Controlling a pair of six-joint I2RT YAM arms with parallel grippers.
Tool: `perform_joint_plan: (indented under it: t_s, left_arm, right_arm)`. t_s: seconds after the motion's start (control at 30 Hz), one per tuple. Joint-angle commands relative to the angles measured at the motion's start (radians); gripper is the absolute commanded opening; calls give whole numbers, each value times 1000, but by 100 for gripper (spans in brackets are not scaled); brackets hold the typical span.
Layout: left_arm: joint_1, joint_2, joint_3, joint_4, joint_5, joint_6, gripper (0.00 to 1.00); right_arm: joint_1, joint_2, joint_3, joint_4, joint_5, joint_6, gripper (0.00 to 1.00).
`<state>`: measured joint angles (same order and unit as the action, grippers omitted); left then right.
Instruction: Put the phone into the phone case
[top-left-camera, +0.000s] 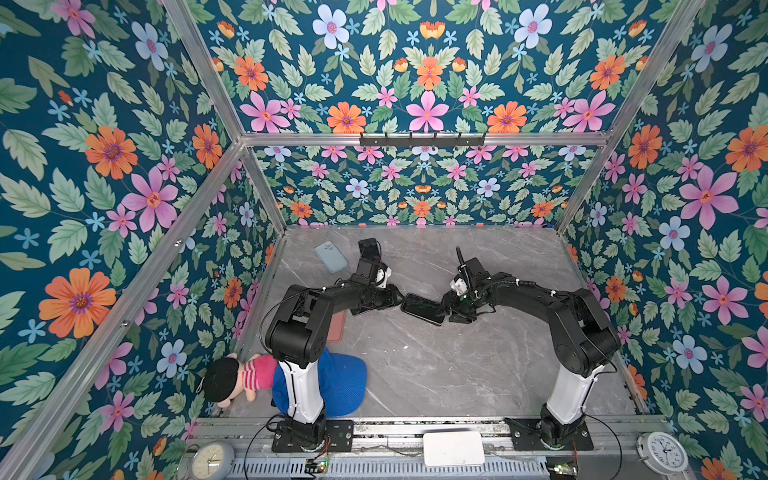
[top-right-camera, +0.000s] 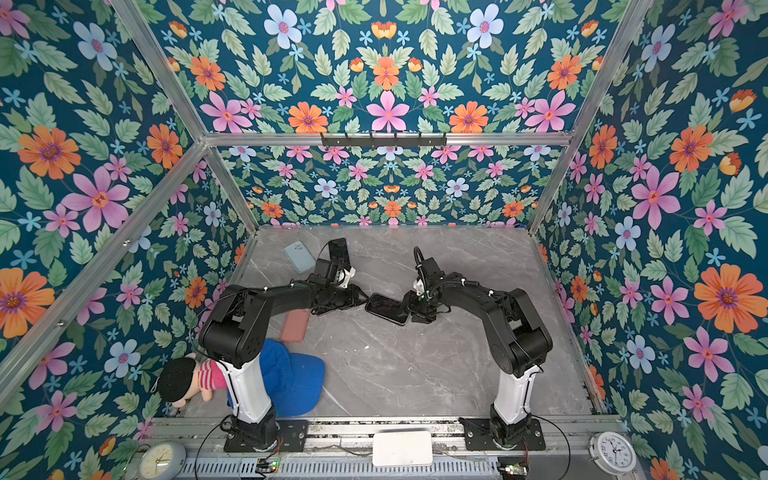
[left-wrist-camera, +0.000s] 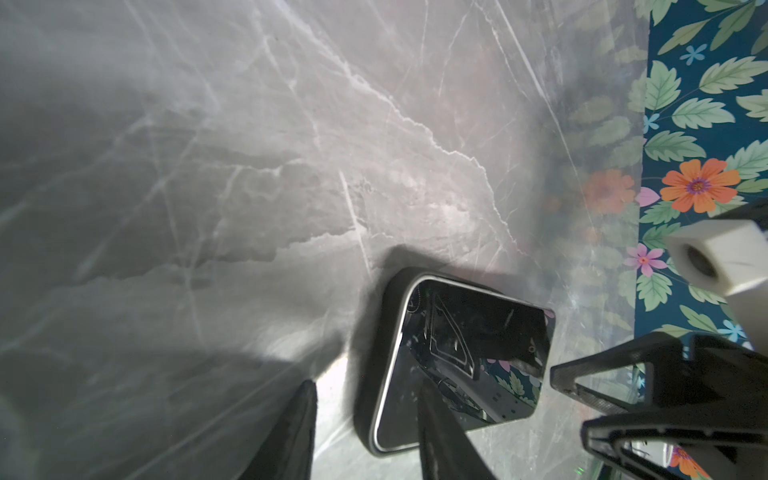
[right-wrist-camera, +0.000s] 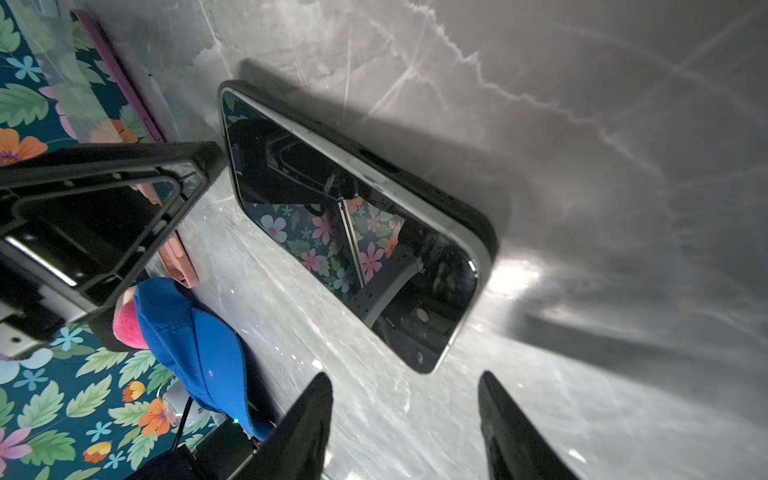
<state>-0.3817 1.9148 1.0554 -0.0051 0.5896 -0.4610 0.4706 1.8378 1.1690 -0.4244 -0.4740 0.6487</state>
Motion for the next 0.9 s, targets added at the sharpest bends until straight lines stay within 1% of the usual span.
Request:
perform_joint_plan:
  t_s: [0.0, 0.3, 0.67, 0.87]
  left_arm:
    - [-6, 10, -6, -27, 8, 2, 43]
    - [-16, 33, -5, -18, 14, -7, 41]
    - [-17, 32, -12, -10, 17, -9, 39]
    - [-20, 33, -15, -4, 23, -10, 35]
  right_arm:
    - [21, 8, 1, -26, 42, 11, 53]
    - [37, 28, 9, -12, 34, 21, 46]
    - [51, 44, 29, -12, 25, 25, 33]
    - [57, 47, 35, -13, 23, 27, 29]
